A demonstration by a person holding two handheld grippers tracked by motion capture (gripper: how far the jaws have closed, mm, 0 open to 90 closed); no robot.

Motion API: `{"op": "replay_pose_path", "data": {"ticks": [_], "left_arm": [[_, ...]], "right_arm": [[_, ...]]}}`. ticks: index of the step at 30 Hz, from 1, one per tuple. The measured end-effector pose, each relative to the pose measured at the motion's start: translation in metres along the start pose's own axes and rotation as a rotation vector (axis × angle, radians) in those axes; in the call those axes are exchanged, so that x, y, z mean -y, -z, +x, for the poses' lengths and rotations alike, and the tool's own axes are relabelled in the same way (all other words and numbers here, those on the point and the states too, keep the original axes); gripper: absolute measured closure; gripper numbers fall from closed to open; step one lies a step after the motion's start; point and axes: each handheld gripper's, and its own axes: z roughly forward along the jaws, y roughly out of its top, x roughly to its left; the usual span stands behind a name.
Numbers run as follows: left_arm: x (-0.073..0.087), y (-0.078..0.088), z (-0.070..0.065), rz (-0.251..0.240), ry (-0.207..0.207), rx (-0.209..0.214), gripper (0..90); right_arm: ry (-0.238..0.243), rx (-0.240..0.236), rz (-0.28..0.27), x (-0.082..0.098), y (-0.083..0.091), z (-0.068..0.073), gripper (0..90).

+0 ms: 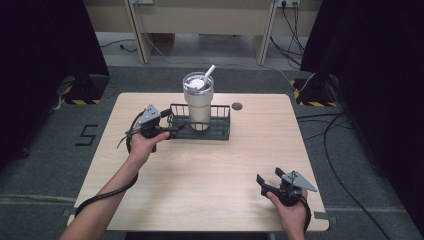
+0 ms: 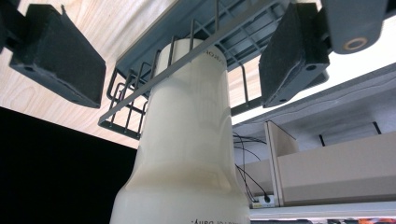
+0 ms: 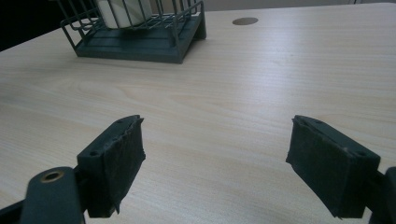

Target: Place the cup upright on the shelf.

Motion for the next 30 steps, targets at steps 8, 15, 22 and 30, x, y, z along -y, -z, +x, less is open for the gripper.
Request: {"op": "replay_pose_path", "data": {"ticks": [8, 15, 22, 30], "left_arm": [[0.006, 0.031, 0.005, -0.014, 0.002, -0.018, 14.3], [0.027, 0.059, 0.012, -0.012, 0.039, -0.04, 14.4], [0.044, 0.086, 0.02, -0.006, 0.053, -0.067, 14.3], [0.064, 0.109, 0.021, 0.001, 0.083, -0.086, 14.3]], "right_arm": [[-0.015, 0.008, -0.007, 0.0, 0.0, -0.001, 18.8], [-0.035, 0.009, -0.006, 0.0, 0.002, -0.003, 18.8], [-0.031, 0.011, -0.006, 0.001, 0.001, -0.002, 18.8], [-0.021, 0.011, -0.004, 0.0, 0.001, -0.001, 18.9]]}}
